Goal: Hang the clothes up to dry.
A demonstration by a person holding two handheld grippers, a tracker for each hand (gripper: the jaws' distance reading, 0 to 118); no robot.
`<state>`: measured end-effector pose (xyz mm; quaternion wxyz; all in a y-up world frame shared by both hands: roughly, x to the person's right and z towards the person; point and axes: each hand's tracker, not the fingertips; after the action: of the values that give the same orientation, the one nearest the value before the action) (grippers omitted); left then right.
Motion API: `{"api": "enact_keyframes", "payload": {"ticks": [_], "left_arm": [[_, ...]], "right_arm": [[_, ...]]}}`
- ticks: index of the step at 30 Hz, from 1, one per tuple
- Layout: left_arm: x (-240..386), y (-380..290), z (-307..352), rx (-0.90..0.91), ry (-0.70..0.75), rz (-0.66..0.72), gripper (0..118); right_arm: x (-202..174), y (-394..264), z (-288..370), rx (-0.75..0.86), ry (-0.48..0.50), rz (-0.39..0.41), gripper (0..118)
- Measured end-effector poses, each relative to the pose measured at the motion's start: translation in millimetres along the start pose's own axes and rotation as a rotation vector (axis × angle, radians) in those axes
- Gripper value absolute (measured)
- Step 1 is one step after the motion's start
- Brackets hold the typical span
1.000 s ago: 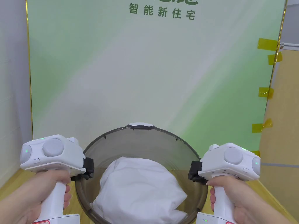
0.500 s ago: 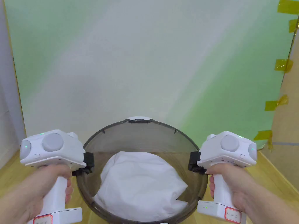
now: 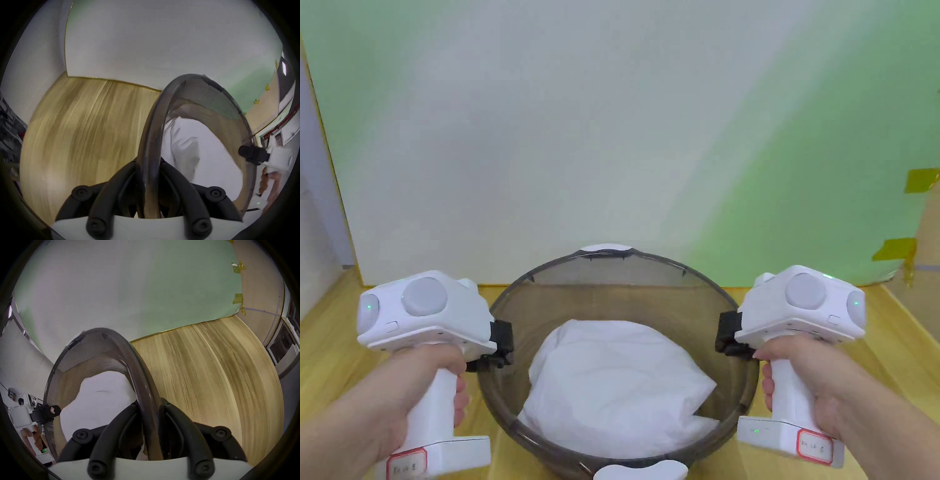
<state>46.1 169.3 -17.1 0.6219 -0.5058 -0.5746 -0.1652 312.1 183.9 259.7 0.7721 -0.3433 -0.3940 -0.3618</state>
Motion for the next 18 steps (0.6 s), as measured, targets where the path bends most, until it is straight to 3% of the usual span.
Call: {"api": "enact_keyframes", "payload": {"ticks": [4, 14, 15, 16, 17, 18], "left_arm": [[2, 1, 0, 0.0, 0.023, -0.04, 15], [4, 8, -4, -0.032, 0.107, -0.099, 15], [4, 8, -4, -0.033, 0.103, -0.094, 15], [3, 7, -4, -0.033, 0.102, -0.093, 15], [4, 7, -4, -0.029, 0.102, -0.095, 15], [4, 6, -3, -0.027, 0.102, -0.096, 15]], "right_arm": [[0, 0, -4, 0.0, -0.013, 0.028, 13], [2, 0, 0, -0.015, -0.012, 0.007, 16], [2, 1, 8, -0.003, -0.012, 0.013, 25], [0, 4, 18, 0.053, -0.005, 0.032, 48], [-3, 6, 36, 0.153, 0.007, 0.066, 83], [-7, 5, 55, 0.262, 0.026, 0.121, 106]]}}
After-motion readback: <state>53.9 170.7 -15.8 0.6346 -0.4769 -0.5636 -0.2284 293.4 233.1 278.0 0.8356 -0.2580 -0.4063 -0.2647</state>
